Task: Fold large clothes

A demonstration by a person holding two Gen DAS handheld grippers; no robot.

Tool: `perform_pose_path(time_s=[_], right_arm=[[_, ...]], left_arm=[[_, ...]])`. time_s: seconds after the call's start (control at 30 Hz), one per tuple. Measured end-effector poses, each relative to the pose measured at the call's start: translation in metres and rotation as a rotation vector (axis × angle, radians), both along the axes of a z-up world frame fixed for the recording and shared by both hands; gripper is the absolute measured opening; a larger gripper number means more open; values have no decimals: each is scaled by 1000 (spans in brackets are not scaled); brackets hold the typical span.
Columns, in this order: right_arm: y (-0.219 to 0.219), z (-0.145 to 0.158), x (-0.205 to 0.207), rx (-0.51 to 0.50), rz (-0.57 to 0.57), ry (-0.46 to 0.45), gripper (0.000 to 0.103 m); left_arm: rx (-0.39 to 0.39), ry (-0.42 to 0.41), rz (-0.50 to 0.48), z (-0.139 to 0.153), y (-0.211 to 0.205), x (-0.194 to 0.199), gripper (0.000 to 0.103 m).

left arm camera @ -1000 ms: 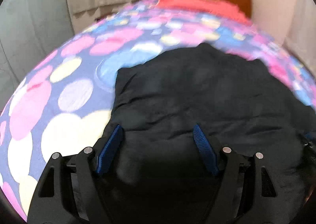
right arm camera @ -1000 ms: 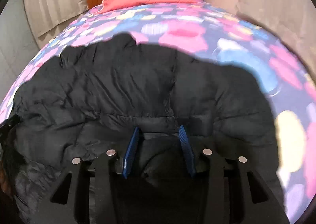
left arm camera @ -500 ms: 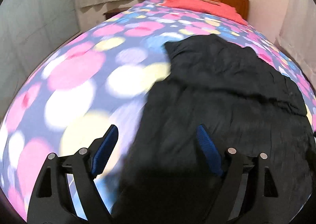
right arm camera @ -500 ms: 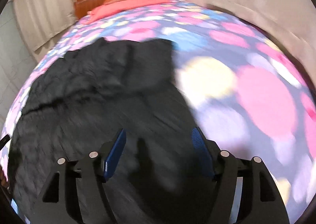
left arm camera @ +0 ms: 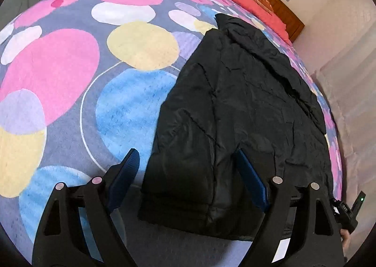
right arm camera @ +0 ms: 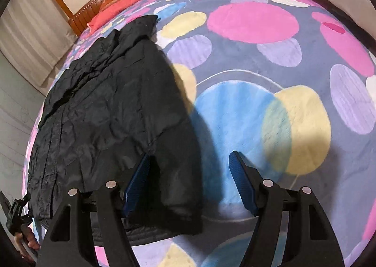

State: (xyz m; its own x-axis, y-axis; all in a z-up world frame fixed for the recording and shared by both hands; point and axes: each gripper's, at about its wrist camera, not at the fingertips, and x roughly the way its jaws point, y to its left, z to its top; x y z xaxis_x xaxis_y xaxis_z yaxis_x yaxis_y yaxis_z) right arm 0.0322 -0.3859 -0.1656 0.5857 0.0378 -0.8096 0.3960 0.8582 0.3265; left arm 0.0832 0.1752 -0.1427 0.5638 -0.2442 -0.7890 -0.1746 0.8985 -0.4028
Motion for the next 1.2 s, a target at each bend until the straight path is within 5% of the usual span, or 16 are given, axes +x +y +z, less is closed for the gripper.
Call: perform_pose_path(time_s=[0.07,0.2,0.4,0.73,1.2], right_arm=[[7,0,-1,10,29,-3,65],[25,-1,-1,-9,60,-13,42],[32,3,-3,8,67,-39,21],[33,9,-19,68,77,-71,16],[37,20,-75,199,101,-74,15]], left_arm=[[-27,-2,5,0,-2,-2,81],[4,-11,6,-1,-10,-8,73],[73,-32,3,1,-19,-11,37],[54,-84,16,9,-17,-26,17],[-37,-107,-10,38,10,-87,13]])
